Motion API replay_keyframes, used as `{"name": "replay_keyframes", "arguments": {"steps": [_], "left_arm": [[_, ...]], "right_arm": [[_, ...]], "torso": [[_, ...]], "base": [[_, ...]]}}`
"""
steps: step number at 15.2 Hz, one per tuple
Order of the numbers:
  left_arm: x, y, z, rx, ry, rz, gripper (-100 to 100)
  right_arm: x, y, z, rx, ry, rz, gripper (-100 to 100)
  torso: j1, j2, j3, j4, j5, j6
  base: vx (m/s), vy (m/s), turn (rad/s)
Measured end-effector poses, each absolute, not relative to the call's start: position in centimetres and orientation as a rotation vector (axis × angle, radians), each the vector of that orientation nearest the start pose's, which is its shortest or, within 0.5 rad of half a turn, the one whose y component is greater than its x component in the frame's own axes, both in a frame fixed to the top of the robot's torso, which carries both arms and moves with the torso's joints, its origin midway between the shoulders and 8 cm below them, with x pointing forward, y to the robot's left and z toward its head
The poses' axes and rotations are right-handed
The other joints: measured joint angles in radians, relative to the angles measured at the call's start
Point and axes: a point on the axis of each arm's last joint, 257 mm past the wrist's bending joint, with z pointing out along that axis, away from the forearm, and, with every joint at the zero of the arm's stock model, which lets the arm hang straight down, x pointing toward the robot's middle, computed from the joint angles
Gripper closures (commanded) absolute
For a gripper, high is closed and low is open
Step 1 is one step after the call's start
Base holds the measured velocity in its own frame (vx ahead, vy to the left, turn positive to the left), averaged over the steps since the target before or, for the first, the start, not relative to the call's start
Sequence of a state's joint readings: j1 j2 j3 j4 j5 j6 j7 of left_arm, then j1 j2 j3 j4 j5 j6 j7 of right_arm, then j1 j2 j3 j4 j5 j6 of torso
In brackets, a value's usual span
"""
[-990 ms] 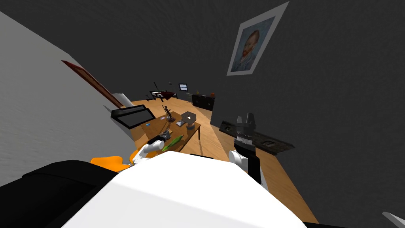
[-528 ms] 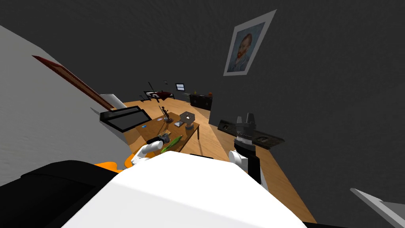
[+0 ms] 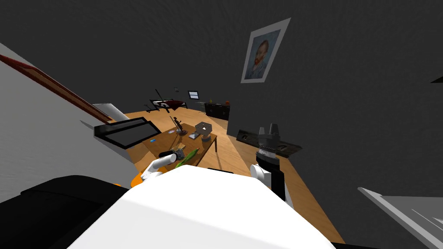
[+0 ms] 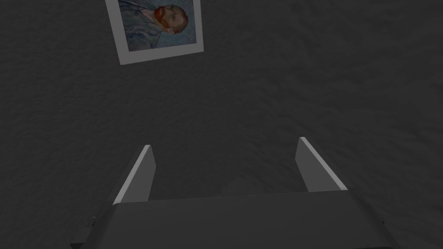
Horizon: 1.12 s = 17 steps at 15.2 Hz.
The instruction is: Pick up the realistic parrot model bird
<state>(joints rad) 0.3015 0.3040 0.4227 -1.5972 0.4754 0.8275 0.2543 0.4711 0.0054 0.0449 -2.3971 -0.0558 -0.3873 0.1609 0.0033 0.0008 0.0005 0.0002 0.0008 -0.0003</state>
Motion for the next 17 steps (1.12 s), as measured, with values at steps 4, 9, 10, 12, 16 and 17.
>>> {"name": "replay_keyframes", "arguments": {"steps": [4, 9, 10, 12, 16, 17], "left_arm": [[28.4, 50.2, -45.3, -2.537, 0.963, -0.563, -100], [26.0, 49.7, -47.1, -2.685, 0.911, -0.514, -100], [25.7, 49.5, -47.3, -2.71, 0.902, -0.504, -100], [25.0, 49.1, -47.8, -2.76, 0.885, -0.486, -100], [23.5, 48.4, -48.6, -2.854, 0.846, -0.455, -100], [23.2, 48.3, -48.7, -2.874, 0.837, -0.448, -100]], "right_arm": [[34.0, -26.6, 6.4, 0.617, 0.597, 1.254, 0], [34.0, -26.6, 6.4, 0.617, 0.597, 1.254, 0], [34.0, -26.6, 6.4, 0.617, 0.597, 1.254, 0], [34.0, -26.6, 6.4, 0.617, 0.597, 1.254, 0], [34.0, -26.6, 6.4, 0.617, 0.597, 1.254, 0], [34.0, -26.6, 6.4, 0.617, 0.597, 1.254, 0]], "torso": [[0.0, 0.0, 0.0, 0.0, 0.0, 0.0], [0.0, 0.0, 0.0, 0.0, 0.0, 0.0], [0.0, 0.0, 0.0, 0.0, 0.0, 0.0], [0.0, -0.001, 0.0, 0.0, 0.0, 0.0], [0.0, -0.001, 0.0, 0.0, 0.0, 0.0], [-0.001, -0.001, 0.0, 0.0, 0.0, 0.0]], "base": [[-0.027, 0.028, -0.122], [-0.025, 0.027, -0.098], [-0.025, 0.025, -0.095], [-0.023, 0.021, -0.087], [-0.024, 0.023, -0.083], [-0.016, 0.018, -0.069]]}}
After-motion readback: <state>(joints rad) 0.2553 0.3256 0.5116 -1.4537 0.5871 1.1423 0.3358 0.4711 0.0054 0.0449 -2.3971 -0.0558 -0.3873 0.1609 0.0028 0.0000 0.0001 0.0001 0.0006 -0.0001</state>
